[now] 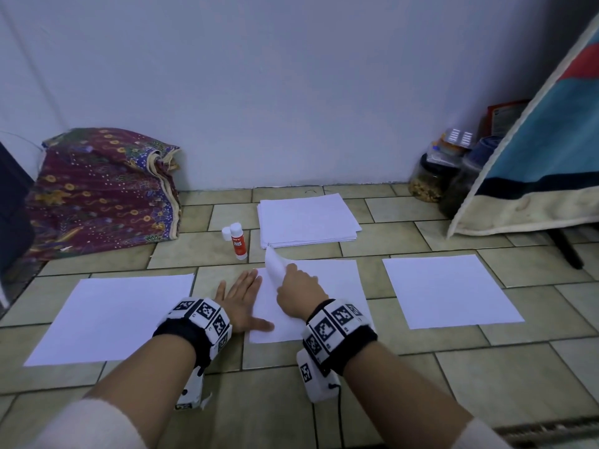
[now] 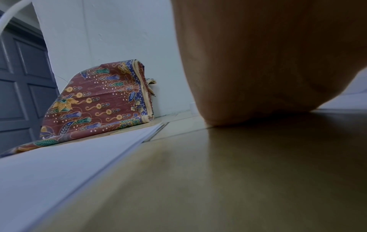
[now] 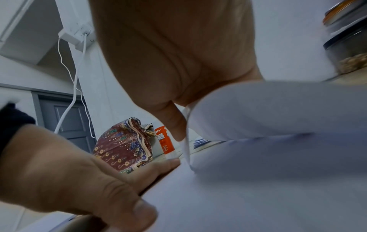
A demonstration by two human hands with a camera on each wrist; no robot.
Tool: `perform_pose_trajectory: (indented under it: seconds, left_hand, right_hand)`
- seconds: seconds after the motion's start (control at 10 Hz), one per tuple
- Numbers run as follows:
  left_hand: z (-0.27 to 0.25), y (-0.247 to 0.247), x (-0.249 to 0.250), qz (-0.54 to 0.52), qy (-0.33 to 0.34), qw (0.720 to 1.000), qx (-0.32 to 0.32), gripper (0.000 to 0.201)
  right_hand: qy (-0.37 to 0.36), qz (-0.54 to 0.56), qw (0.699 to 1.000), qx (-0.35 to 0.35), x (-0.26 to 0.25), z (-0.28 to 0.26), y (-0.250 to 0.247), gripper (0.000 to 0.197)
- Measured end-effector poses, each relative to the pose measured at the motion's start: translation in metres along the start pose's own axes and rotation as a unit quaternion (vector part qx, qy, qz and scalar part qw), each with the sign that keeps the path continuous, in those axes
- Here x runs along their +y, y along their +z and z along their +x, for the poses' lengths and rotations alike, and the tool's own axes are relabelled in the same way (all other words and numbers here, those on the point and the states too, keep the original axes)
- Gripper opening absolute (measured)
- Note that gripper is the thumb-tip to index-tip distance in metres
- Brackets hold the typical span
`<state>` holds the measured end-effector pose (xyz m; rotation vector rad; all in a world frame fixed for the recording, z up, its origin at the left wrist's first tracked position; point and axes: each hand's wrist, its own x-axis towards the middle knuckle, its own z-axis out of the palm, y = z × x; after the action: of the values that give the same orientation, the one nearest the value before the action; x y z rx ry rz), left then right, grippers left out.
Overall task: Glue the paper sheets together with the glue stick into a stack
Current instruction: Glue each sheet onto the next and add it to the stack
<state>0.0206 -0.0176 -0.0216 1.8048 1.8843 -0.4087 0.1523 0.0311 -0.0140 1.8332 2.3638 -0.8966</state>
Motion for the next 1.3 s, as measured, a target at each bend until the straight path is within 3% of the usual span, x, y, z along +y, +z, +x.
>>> perform_pose_trajectory:
  seconds: [0.5, 0.6, 0.8, 1.3]
  left_hand:
    - [0.000, 0.002, 0.000, -0.001, 0.002, 1.000, 0.006, 0.104]
    - [0.001, 0.002, -0.002, 0.003, 0.000, 1.000, -0.001, 0.113]
    - [0.000, 0.002, -0.001, 0.006, -0.001, 1.000, 0.006, 0.104]
    - [0.002, 0.003, -0.001, 0.000, 0.000, 1.000, 0.006, 0.105]
  right_hand:
    - [-0.004, -0.016, 1.000, -0.014, 0.005, -0.003, 0.007, 0.037]
    - [-0.006, -0.018, 1.000, -0.015, 0.006, -0.004, 0.008, 0.038]
    - [-0.007, -0.016, 1.000, -0.019, 0.007, -0.007, 0.007, 0.041]
    - [0.009, 0.001, 0.999, -0.041, 0.004, -0.016, 0.002, 0.047]
